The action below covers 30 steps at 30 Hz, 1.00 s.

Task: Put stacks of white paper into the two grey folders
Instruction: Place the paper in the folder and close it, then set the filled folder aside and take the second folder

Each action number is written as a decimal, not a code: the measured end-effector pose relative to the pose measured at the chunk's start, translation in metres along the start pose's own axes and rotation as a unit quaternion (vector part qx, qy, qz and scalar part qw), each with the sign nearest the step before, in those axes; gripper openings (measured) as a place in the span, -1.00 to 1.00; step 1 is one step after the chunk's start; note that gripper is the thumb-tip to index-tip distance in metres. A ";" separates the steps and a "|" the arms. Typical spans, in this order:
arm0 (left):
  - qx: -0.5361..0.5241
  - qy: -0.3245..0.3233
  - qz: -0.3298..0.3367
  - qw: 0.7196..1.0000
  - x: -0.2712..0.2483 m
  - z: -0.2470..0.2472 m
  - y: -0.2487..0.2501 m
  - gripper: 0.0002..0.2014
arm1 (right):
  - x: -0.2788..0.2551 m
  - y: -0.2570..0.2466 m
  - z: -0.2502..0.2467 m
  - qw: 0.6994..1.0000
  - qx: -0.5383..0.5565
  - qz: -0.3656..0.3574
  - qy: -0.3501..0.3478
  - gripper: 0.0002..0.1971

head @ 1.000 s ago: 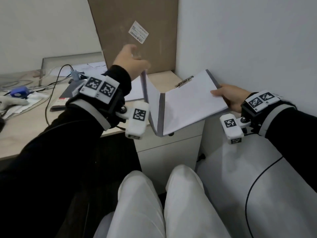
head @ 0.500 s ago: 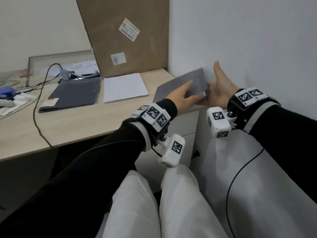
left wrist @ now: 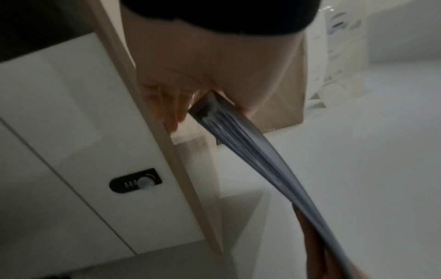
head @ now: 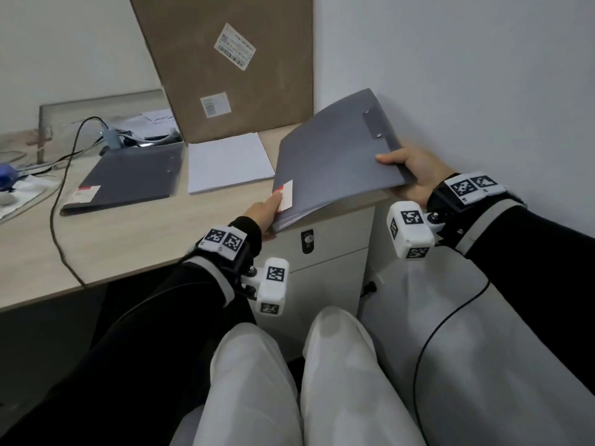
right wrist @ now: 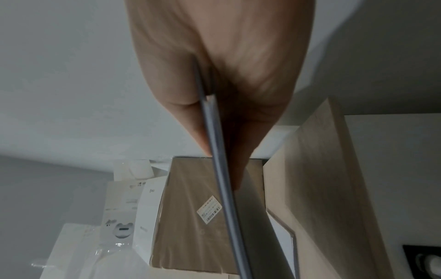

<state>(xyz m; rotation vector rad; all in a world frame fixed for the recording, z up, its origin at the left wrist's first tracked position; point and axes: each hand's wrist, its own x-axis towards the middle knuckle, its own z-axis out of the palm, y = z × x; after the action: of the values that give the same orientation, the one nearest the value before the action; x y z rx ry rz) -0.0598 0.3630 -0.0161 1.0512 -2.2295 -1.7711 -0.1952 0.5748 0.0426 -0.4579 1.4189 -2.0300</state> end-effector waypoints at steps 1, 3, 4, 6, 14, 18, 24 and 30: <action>-0.084 -0.018 -0.014 0.996 0.000 0.002 0.002 -0.50 | 0.003 -0.001 0.000 1.000 0.005 -0.002 -0.001 -0.52; -0.210 -0.034 -0.028 0.977 0.003 0.003 0.005 -0.67 | 0.011 -0.004 0.002 1.000 0.012 -0.003 0.006 -0.60; -0.233 -0.033 -0.023 0.972 0.006 0.002 0.007 -0.70 | 0.016 -0.005 0.003 1.000 0.017 0.002 0.014 -0.66; -0.256 -0.006 -0.004 0.967 0.013 0.002 0.014 -0.75 | 0.025 -0.007 0.003 0.998 0.037 0.024 0.037 -0.77; -0.313 0.077 -0.011 0.946 0.066 0.006 0.052 -0.78 | 0.064 0.007 0.004 0.954 0.294 0.013 0.053 -0.60; -0.304 0.079 -0.016 0.949 0.101 0.016 0.069 -0.89 | 0.094 0.024 0.010 0.978 0.197 0.032 0.067 -0.80; -0.265 0.076 -0.038 0.960 0.153 0.015 0.081 -0.86 | 0.161 0.030 0.012 0.978 0.155 0.042 0.135 -0.86; -0.184 0.056 -0.056 0.980 0.195 0.010 0.095 -0.71 | 0.211 0.033 0.008 0.981 0.065 0.089 0.158 -0.84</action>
<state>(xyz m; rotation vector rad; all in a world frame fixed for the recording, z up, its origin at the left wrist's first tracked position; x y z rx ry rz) -0.2537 0.2681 0.0019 1.1731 -1.7164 -2.0093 -0.3395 0.4232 0.0018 0.0511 1.4371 -2.0965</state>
